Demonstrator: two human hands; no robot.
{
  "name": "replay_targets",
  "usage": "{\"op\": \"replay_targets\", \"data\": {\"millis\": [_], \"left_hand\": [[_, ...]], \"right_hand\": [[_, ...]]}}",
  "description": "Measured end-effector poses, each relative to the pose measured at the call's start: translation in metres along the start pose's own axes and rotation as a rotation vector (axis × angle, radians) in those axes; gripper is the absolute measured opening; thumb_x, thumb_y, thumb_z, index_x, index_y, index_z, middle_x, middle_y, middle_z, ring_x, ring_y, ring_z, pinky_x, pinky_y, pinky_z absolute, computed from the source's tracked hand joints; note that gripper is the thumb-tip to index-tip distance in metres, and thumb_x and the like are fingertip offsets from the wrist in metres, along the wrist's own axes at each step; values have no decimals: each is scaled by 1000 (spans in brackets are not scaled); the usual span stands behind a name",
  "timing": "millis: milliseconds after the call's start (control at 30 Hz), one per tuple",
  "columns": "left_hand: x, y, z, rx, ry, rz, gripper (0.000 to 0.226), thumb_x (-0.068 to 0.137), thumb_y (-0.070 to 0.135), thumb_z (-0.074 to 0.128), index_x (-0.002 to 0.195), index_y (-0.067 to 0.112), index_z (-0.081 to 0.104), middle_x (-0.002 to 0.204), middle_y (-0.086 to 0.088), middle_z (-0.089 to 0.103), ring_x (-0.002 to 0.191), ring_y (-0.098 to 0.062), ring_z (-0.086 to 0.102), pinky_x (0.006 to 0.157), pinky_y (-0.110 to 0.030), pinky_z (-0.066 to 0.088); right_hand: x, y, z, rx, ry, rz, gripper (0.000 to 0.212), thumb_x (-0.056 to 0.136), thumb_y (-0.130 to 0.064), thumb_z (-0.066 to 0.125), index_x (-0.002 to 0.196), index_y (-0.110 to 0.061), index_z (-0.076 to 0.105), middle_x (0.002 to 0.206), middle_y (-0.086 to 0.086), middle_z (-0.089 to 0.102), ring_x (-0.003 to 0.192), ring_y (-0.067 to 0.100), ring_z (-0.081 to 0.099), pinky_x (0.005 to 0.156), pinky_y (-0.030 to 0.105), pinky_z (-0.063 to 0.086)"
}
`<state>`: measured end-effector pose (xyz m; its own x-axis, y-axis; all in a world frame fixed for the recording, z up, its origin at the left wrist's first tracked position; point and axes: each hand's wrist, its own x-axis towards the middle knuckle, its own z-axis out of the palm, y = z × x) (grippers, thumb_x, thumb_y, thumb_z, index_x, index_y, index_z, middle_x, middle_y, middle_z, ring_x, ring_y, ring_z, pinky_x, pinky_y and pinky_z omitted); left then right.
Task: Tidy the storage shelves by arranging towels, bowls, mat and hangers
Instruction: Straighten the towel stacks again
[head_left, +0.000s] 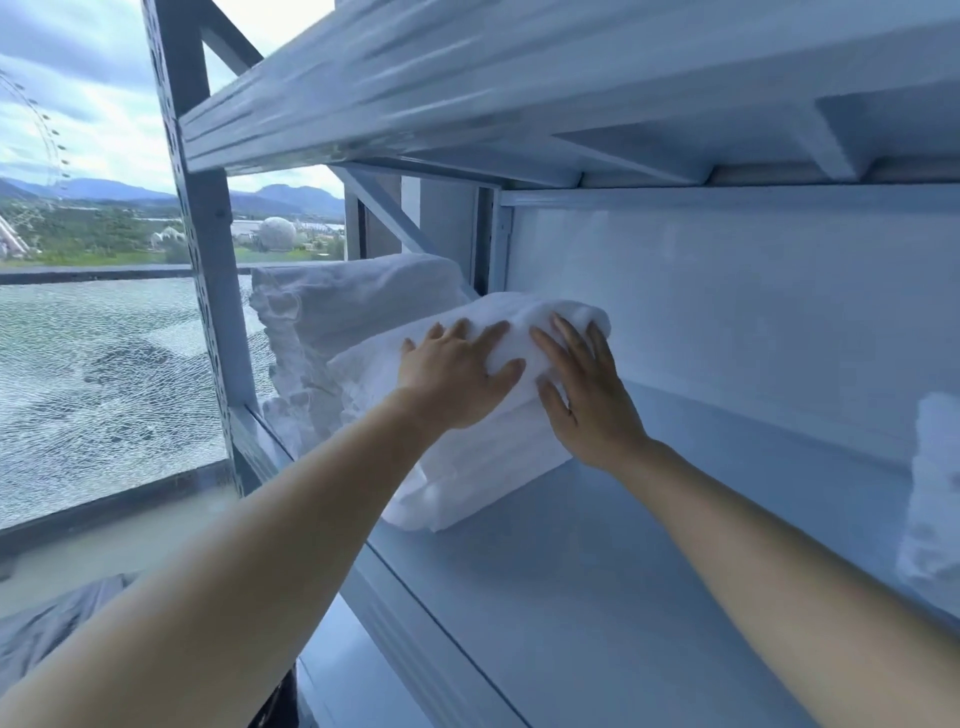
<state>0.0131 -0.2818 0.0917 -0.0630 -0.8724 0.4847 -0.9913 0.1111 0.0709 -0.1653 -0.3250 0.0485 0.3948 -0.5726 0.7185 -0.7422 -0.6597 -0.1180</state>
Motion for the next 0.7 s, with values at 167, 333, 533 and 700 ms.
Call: {"op": "replay_targets", "data": {"millis": [167,333,533,700], "left_hand": [[4,3,0,43,-46,6,63,87,67,20,144,41,16,151,-2,27,134,-29,29,104,-52,26],[3,8,-4,63,-44,47,61,87,66,22,141,38,21,147,-5,33,130,-32,34,101,-53,30],[1,60,3,64,93,153,64,88,61,30,141,24,26,145,-4,30,134,-29,25,107,-60,20],[-20,148,18,-164,81,360,58,89,58,34,138,27,36,146,1,34,136,-21,27,106,-52,21]], "right_hand": [[-4,0,-1,23,-16,32,53,97,-33,38,147,-28,20,157,-9,8,145,20,-2,109,39,31],[-22,1,-14,12,-32,26,56,96,-30,43,147,-29,20,157,-8,8,145,16,3,110,32,29],[-65,17,-60,-123,-24,91,56,94,-30,45,146,-27,23,157,-8,10,144,13,9,103,33,36],[-115,36,-128,-265,-32,171,56,93,-28,47,145,-23,27,157,-7,10,144,13,11,91,37,50]]}}
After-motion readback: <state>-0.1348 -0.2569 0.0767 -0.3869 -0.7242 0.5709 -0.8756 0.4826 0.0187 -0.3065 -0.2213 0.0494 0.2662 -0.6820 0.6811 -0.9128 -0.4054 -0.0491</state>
